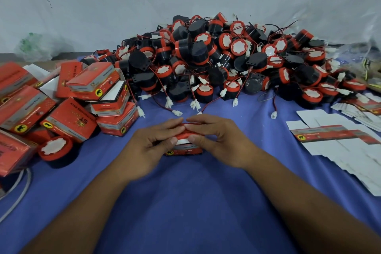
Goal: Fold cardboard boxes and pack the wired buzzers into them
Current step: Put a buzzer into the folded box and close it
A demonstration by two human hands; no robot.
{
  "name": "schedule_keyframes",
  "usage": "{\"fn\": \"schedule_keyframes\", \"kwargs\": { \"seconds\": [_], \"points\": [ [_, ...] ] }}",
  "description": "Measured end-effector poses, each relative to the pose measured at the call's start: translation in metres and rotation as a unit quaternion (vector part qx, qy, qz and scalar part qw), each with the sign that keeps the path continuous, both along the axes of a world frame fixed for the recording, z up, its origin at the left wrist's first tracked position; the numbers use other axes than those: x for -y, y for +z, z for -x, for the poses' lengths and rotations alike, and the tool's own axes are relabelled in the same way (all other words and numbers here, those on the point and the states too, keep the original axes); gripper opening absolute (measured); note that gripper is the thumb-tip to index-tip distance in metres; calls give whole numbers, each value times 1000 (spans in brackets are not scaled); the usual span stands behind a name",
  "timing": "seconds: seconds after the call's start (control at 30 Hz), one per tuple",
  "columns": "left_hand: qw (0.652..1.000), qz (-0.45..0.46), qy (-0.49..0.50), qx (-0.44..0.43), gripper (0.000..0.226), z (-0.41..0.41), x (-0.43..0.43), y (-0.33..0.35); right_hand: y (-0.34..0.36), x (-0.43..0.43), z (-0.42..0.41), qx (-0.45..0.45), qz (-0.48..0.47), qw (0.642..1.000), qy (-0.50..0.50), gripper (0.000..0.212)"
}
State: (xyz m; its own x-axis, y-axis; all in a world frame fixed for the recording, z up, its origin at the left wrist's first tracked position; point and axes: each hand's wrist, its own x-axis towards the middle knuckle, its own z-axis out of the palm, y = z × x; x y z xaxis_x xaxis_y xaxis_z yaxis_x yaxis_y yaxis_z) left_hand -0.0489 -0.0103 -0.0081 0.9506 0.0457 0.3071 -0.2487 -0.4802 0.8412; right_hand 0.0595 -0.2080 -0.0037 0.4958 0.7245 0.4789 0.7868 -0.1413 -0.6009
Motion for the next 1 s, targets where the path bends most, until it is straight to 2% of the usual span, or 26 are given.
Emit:
{"fn": "schedule_keyframes", "kwargs": {
  "seconds": [0.1,0.27,0.37,0.43,0.6,0.7,0.83,0.93,1.0],
  "points": [
    [1000,0,0,-5,38,1,0,2,1,0,1,72,34,997,8,32],
    [998,-56,7,-8,47,2,-1,1,-1,1,2,158,95,983,-1,41],
    [995,-99,25,4,52,1,-2,0,-4,-2,7,133,144,980,26,62],
    [991,-126,44,28,51,0,-2,-2,-9,-6,8,110,136,984,31,67],
    [983,-158,64,73,46,-2,-1,-6,-11,-9,6,26,-12,1000,-12,51],
    [975,-196,74,72,42,-5,-4,-7,-8,-12,6,54,21,998,-27,42],
    [973,-211,76,53,43,-4,-6,-5,-9,-10,7,106,124,986,-30,46],
    [968,-234,78,49,47,-3,-6,-6,-8,-9,8,98,105,990,-7,48],
    [970,-233,60,42,56,-1,-6,-8,-10,-9,6,73,52,996,-5,44]
  ]
}}
